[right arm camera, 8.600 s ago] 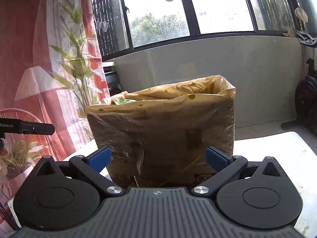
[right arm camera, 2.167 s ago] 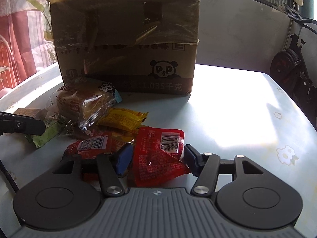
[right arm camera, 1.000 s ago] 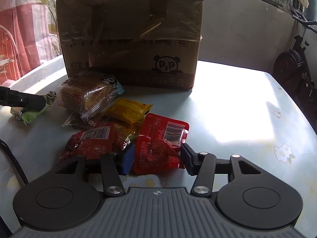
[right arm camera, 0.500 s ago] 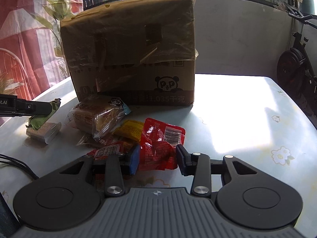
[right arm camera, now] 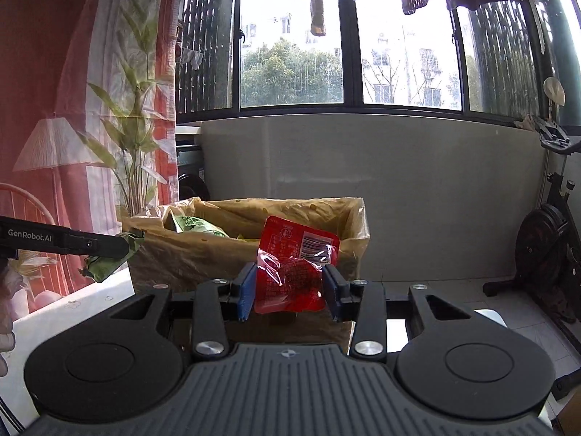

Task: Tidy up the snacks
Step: 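Carry both packs over the box and open both grippers to drop them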

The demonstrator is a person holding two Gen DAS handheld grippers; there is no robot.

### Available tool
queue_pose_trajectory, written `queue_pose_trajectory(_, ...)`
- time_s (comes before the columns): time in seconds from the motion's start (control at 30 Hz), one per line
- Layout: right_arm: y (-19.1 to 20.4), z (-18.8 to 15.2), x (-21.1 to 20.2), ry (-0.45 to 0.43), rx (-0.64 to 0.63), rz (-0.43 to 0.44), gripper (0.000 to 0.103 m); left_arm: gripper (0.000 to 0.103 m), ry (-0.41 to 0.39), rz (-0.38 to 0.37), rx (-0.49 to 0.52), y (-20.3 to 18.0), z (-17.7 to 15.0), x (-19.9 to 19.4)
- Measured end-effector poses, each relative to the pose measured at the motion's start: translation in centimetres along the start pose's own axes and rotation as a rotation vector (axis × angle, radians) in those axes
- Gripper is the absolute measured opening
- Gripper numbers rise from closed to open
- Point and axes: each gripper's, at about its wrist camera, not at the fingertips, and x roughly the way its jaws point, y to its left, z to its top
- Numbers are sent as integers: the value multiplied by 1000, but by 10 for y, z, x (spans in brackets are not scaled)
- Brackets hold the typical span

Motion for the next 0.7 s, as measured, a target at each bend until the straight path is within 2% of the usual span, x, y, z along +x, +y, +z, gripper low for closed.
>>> queue_pose_trajectory(0.1, -7, 29, 30, -20, -31, 14, 41, 38, 9, -37, 0, -8, 28, 29)
queue_pose_trajectory(0.17, -10, 40, 63, 1, -50, 16, 41, 38, 30, -31, 20, -15, 39, 51)
queue_pose_trajectory(0.27, -13, 43, 98, 55, -66, 5, 41, 38, 63, -5, 51, -24, 48, 83)
queue_pose_trajectory(0.43, -22, 34, 122, 102, -30, -20, 45, 39, 93, -5, 63, -31, 45, 118)
queue_pose_trajectory(0.5, -27, 30, 125, 127, -23, -19, 53, 42, 97, -8, 59, -29, 43, 125)
queue_pose_trajectory(0.57, -29, 28, 128, 153, -33, -34, 53, 56, 100, 19, 66, -29, 43, 125)
queue_pose_trajectory(0.7, -34, 32, 112, 139, -5, -50, 54, 57, 83, 31, 73, -19, 44, 103)
